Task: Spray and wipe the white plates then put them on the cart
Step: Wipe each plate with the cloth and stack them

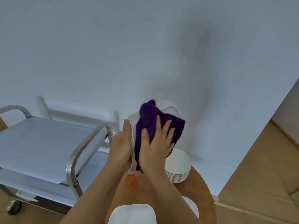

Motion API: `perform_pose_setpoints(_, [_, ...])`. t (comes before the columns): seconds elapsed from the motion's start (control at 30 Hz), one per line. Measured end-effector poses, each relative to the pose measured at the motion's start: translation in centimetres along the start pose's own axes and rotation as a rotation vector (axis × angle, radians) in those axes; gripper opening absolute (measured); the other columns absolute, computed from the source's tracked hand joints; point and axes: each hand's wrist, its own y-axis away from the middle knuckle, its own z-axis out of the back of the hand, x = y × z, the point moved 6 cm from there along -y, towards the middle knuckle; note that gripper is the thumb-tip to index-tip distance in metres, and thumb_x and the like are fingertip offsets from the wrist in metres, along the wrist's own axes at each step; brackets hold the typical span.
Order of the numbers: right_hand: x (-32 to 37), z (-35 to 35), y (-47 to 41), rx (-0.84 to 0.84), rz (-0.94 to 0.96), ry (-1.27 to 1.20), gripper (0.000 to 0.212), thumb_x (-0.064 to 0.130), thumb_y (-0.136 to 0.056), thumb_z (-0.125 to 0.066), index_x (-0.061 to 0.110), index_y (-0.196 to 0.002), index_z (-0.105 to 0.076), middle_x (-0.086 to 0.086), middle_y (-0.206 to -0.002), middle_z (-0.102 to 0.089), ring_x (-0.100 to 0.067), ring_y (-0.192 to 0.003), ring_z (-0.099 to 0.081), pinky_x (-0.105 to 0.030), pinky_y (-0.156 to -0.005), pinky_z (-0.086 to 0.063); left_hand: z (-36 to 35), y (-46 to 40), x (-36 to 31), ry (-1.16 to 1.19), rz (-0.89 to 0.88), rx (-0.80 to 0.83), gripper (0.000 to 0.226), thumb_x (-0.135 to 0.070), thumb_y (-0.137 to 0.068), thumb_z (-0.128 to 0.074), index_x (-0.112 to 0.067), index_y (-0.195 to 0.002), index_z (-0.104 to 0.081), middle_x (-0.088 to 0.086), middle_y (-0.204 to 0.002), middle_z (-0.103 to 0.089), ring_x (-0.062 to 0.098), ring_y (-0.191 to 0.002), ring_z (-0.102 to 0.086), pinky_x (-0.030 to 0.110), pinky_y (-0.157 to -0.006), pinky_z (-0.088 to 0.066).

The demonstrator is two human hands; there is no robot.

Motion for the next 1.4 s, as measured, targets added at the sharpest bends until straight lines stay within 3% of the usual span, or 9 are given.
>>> perform_pose_setpoints(0.27, [-3.2,4.0,-6.2,-0.011,-0.118,-0.328,0.042,0.042,-0.094,-0.046,0.027,-0.133,-0.043,0.007,-0.115,-0.058,-0.017,-0.109,-0.056,-0.034,-0.087,-0.048,2.6,-0.1,-0.1,0.266,0.077,0.104,0.067,-0.058,-0.083,-0.032,-0.013,-0.126,-0.057,0.017,-0.122,-0.064,0.034,-0.116,-0.059,0.054,-0.105,-0.04])
perform_pose_setpoints(0.43, [-4.3,4.9,-6.1,0.009,-0.172,-0.53,0.029,0.038,-0.084,-0.065,0.022,-0.107,-0.057,0.009,-0.09,-0.064,-0.008,-0.078,-0.063,-0.017,-0.057,-0.048,3.7,-1.2,1.2,0.24,0.194,0.117,0.06,-0.052,-0.096,-0.029,-0.009,-0.128,-0.056,0.021,-0.127,-0.06,0.036,-0.118,-0.056,0.053,-0.105,-0.04])
perform_pose_setpoints(0.57, [-2.8,6.0,-4.4,-0.118,0.1,-0.259,0.032,0.041,-0.086,-0.063,0.024,-0.111,-0.054,0.023,-0.089,-0.057,0.003,-0.081,-0.058,-0.015,-0.065,-0.05,4.9,-1.7,2.8,-0.278,0.345,-0.056,0.073,-0.053,-0.092,-0.049,-0.012,-0.149,-0.028,0.017,-0.151,-0.033,0.037,-0.134,-0.037,0.051,-0.103,-0.041])
perform_pose_setpoints(0.7, [-0.2,5.4,-1.1,-0.186,0.46,-0.037,0.039,0.046,-0.086,-0.06,0.013,-0.106,-0.062,0.012,-0.084,-0.064,0.002,-0.067,-0.056,-0.011,-0.059,-0.045,0.1,-0.1,3.3,0.373,0.736,0.27,0.103,-0.072,-0.071,-0.056,-0.003,-0.143,-0.034,0.025,-0.143,-0.041,0.046,-0.117,-0.05,0.054,-0.076,-0.055])
perform_pose_setpoints(0.8, [1.0,3.7,2.0,-0.227,0.824,0.14,0.032,0.041,-0.086,-0.055,0.011,-0.098,-0.059,-0.002,-0.071,-0.066,-0.014,-0.057,-0.06,-0.021,-0.051,-0.051,-1.2,-0.7,2.1,0.614,0.649,0.187,0.059,-0.053,-0.092,-0.046,-0.012,-0.134,-0.052,0.01,-0.092,-0.072,0.026,-0.079,-0.067,0.035,-0.077,-0.051])
perform_pose_setpoints(0.9, [0.2,3.2,3.5,-0.252,0.988,0.218,0.023,0.036,-0.09,-0.051,0.015,-0.098,-0.05,-0.003,-0.068,-0.068,-0.014,-0.056,-0.063,-0.019,-0.054,-0.051,-0.5,-0.8,2.3,0.641,0.57,0.078,0.037,-0.029,-0.098,-0.042,-0.014,-0.129,-0.055,0.005,-0.117,-0.066,0.024,-0.109,-0.062,0.034,-0.083,-0.042])
perform_pose_setpoints(1.0, [-1.7,3.8,3.1,-0.07,0.633,-0.126,0.025,0.048,-0.083,-0.055,0.028,-0.098,-0.051,0.009,-0.081,-0.069,-0.007,-0.07,-0.065,-0.013,-0.06,-0.052,-0.6,-0.3,2.9,0.728,0.553,0.211,0.021,-0.026,-0.085,-0.054,-0.01,-0.096,-0.062,0.017,-0.076,-0.071,0.03,-0.069,-0.071,0.034,-0.058,-0.057])
perform_pose_setpoints(1.13, [-5.6,3.7,1.1,-0.042,0.008,-0.49,0.028,0.047,-0.086,-0.06,0.038,-0.11,-0.047,0.017,-0.106,-0.058,-0.006,-0.096,-0.061,-0.014,-0.068,-0.053,-0.3,-0.3,3.2,0.754,0.445,0.355,0.046,-0.034,-0.083,-0.055,-0.005,-0.118,-0.066,0.017,-0.112,-0.068,0.034,-0.097,-0.067,0.046,-0.081,-0.054])
perform_pose_setpoints(1.4, [-2.9,4.5,-6.3,-0.15,0.074,-0.053,0.052,0.025,-0.093,-0.053,0.016,-0.142,-0.037,-0.008,-0.134,-0.046,-0.025,-0.12,-0.043,-0.03,-0.098,-0.037,-2.2,2.0,1.7,0.365,0.273,0.554,0.061,-0.041,-0.078,-0.061,-0.012,-0.131,-0.054,0.015,-0.121,-0.065,0.029,-0.107,-0.065,0.037,-0.083,-0.056])
